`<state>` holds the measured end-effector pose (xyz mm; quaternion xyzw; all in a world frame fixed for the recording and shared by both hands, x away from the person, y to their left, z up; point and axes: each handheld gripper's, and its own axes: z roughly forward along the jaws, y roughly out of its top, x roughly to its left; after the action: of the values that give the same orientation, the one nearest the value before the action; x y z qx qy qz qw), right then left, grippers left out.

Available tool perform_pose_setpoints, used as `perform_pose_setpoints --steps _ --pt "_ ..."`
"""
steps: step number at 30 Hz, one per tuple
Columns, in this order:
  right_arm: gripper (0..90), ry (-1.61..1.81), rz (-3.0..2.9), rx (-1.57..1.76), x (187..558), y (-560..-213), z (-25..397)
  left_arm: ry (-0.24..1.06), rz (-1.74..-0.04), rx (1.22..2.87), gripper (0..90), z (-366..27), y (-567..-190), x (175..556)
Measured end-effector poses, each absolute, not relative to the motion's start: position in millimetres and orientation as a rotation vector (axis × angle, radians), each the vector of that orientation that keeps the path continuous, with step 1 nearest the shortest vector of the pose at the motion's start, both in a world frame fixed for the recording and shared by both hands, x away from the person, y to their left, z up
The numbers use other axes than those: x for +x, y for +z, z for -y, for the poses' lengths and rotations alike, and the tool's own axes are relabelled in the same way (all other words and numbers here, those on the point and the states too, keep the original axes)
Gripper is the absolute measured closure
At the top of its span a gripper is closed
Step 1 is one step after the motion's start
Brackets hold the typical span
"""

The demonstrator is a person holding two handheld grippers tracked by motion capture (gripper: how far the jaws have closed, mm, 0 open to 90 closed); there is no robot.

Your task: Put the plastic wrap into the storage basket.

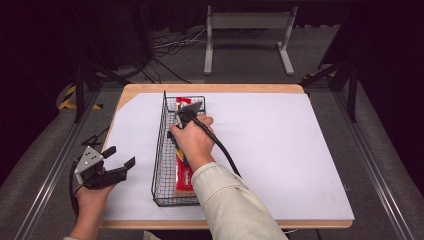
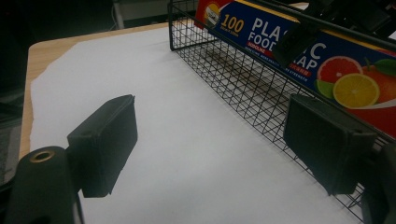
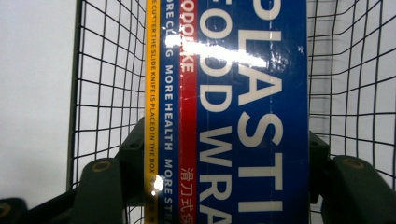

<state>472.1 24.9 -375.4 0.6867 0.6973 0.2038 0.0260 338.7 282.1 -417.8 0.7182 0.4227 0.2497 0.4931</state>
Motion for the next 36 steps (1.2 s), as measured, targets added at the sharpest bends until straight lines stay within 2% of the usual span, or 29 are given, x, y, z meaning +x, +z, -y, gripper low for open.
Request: perform_pose_setpoints --steps 36 --pt "38.9 0.509 -2.152 2.126 472.1 -395.6 -23.9 0.606 -1.03 1.736 18.4 -283.8 -419.1 339.3"
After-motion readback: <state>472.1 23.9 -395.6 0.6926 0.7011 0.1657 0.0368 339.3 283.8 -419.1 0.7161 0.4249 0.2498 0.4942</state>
